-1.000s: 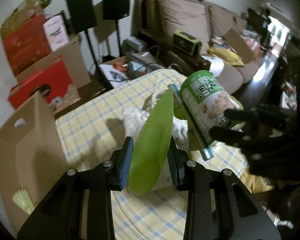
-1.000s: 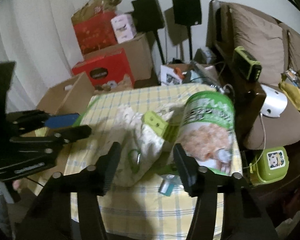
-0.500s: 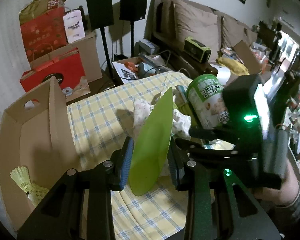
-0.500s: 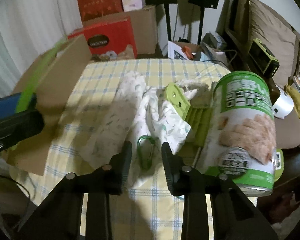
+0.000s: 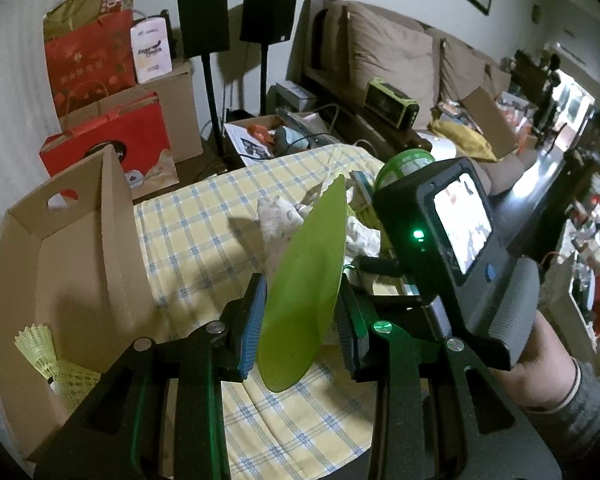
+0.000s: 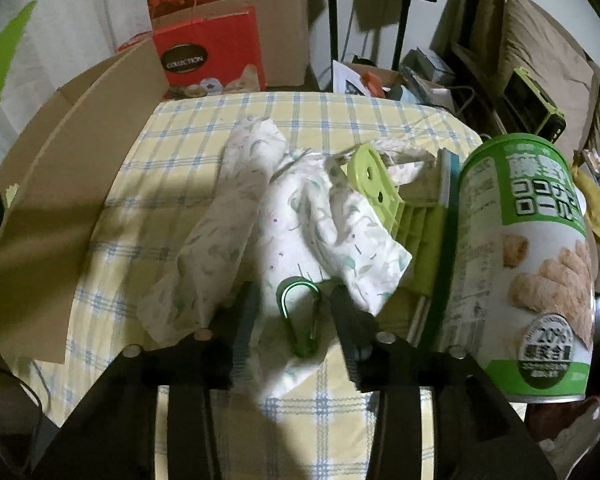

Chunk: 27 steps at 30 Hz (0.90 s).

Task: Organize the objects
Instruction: 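Grasp the green carabiner with the right gripper while the left gripper holds the paddle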

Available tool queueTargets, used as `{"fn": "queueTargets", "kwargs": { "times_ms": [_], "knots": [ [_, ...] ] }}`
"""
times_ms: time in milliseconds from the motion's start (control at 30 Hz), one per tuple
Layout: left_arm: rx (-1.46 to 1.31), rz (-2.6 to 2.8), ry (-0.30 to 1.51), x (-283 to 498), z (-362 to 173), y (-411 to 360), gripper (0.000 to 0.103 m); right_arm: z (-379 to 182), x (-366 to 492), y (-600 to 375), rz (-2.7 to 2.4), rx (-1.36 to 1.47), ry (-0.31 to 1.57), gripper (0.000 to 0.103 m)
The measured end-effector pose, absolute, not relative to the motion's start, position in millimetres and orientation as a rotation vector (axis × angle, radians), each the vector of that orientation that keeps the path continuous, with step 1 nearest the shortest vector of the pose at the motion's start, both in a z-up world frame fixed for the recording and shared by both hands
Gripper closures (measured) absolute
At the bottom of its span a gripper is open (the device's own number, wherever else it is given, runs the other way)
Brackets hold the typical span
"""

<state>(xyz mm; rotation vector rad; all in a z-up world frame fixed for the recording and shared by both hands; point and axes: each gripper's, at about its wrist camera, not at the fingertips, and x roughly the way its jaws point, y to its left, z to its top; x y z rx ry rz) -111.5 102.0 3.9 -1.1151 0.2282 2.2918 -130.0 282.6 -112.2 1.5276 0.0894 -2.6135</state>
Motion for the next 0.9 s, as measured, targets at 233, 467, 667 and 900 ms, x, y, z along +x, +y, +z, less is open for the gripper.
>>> {"fn": "queueTargets", "kwargs": {
  "times_ms": [233,467,667,900],
  "knots": [
    [-1.114,2.284,0.215,-110,3,102,0.072,-114,-133,292,-2.595,1.519,0.013,0.048],
    [-1.124,2.278,0.21,-108,2,104,0.072,-110,-131,296,-2.553,1.509,-0.053,0.083],
    [-1.119,2.282,0.206,-105,4,104,0.072,-106,-127,298,-2.548,1.493,-0.097,0.084],
    [-1.119,2.284,0.2,-104,4,104,0.072,-72,-112,295,-2.579,1.384,-0.109,0.084]
  ]
}}
